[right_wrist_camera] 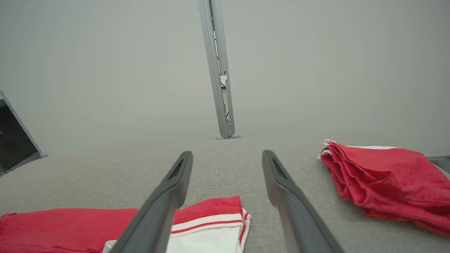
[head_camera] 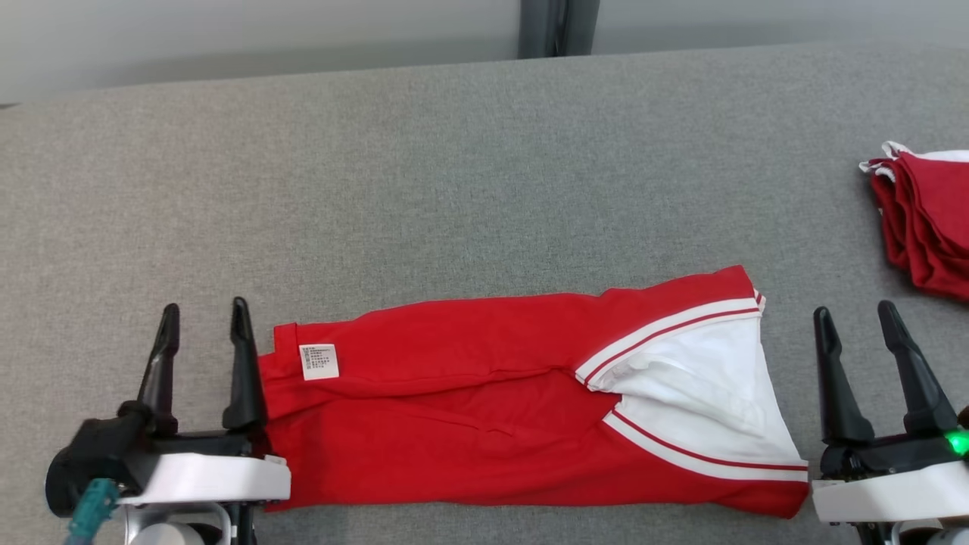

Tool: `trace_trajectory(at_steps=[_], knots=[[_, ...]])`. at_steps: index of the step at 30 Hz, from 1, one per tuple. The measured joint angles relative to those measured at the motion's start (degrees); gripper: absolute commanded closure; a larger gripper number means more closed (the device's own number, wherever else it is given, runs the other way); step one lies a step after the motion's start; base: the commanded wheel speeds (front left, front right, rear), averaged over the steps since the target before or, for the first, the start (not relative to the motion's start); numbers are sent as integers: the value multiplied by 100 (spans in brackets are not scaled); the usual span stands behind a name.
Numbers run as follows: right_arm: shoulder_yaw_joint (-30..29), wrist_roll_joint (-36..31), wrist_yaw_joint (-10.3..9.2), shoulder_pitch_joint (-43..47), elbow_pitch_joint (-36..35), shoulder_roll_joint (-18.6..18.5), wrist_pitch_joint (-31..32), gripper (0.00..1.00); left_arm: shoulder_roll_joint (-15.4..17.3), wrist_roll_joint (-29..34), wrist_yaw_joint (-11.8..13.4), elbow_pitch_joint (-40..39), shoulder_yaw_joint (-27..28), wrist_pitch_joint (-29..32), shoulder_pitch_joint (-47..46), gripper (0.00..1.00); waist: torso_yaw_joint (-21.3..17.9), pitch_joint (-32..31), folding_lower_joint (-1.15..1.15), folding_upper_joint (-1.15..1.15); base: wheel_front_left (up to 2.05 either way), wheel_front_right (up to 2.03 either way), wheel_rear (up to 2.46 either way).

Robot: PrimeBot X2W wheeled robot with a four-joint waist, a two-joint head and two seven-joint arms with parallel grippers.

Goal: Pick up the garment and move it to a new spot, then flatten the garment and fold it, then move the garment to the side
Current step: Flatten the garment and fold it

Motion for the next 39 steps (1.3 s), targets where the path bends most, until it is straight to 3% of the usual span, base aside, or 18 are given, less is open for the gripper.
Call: trace_trajectory(at_steps=[6,19,28,36,37,38,39], knots=[[91,-400,0,30,176,-14,-51,0,-168,460,54,-109,-23,-18,208,0,54,-214,0,0,0,0,0],[116,-416,1,-41,548,27,-93,0,-272,606,-183,247,118,-19,293,0,146,-166,0,0,0,0,0],[420,-439,1,-460,2173,-188,-98,0,-343,694,-313,435,52,-19,7,0,286,52,0,0,0,0,0],[925,14,-2,-908,3322,-178,-30,0,-389,768,-381,495,56,-26,-106,0,333,175,0,0,0,0,0],[1005,80,-5,-968,3381,-187,-7,13,-391,776,-381,498,59,-26,-115,0,324,184,0,0,0,0,0],[1068,162,-5,-1006,3411,-208,9,69,-400,786,-383,498,65,-26,-129,0,316,191,0,0,0,0,0],[1143,230,-5,-1050,3448,-225,21,100,-403,799,-383,495,74,-26,-131,0,308,197,0,0,0,0,0]])
